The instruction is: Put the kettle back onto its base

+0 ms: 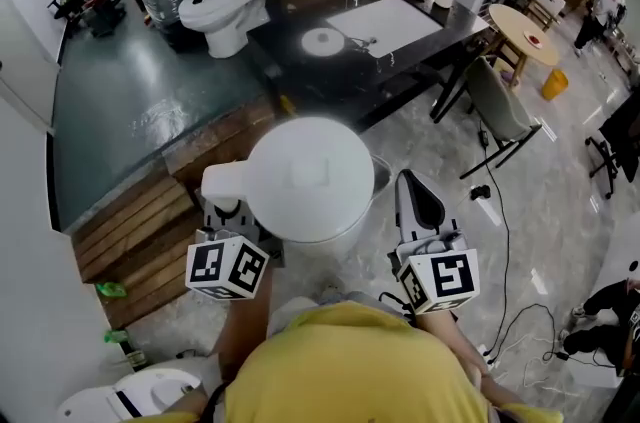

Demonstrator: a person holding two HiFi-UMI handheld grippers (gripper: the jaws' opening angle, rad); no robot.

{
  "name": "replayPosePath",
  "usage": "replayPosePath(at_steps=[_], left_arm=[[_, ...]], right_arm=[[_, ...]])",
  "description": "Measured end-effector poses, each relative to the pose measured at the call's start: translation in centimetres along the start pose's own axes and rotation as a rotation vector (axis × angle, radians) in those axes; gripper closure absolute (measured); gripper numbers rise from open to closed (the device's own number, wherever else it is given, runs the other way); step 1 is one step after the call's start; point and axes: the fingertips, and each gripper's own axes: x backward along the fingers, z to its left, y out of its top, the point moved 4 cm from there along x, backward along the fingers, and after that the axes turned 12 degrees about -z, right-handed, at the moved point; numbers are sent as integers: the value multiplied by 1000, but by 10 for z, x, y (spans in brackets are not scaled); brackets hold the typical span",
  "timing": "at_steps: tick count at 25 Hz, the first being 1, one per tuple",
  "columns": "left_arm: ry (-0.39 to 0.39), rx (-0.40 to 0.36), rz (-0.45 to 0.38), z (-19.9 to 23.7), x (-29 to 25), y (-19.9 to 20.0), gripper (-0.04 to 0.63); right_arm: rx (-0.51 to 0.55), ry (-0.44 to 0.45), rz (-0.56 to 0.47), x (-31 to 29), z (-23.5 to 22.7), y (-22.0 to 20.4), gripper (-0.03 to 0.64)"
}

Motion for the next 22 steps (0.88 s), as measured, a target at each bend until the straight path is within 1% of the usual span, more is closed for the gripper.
replayPosePath(at_steps=[6,14,22], left_arm=[[17,-16,-10,-1,-27,-5,572],[46,-33,-8,13,-46,-8,572],[39,-30,-3,29,-74,-18,572]], right_arm=[[-12,15,11,-20,-20,-8,601],[-19,41,20,-43,-26,-15,601],[-15,33,26,-68,-34,-27,601]])
